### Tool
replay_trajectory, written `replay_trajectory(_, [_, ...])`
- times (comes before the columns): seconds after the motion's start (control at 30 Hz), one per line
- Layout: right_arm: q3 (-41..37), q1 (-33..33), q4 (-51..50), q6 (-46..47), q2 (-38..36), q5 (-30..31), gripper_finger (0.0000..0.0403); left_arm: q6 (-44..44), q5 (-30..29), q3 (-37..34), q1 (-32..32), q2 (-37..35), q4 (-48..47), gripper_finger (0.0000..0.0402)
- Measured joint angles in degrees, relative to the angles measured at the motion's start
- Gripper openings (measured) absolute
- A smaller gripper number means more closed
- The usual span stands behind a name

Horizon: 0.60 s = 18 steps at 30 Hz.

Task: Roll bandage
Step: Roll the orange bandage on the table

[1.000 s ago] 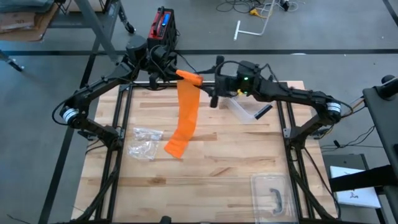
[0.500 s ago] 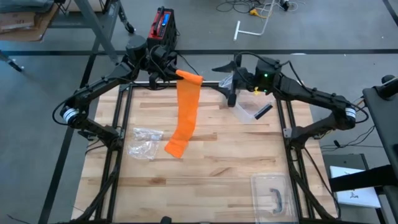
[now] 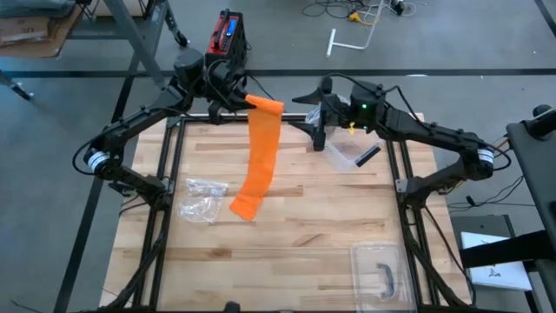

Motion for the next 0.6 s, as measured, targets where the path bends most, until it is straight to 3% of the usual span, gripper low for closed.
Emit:
replay_trajectory(0.33, [-0.1,0.0,0.0,0.0,3.5,0.0,0.0278,-2.2,-12.2,1.2,-2.2,0.0,0.2,0.0048])
replay_trajectory(0.6, [-0.1,0.0,0.0,-0.1,6.6,0.0,0.0278,-7.2,-15.4,1.2,-4.1,0.0,5.9,0.0048])
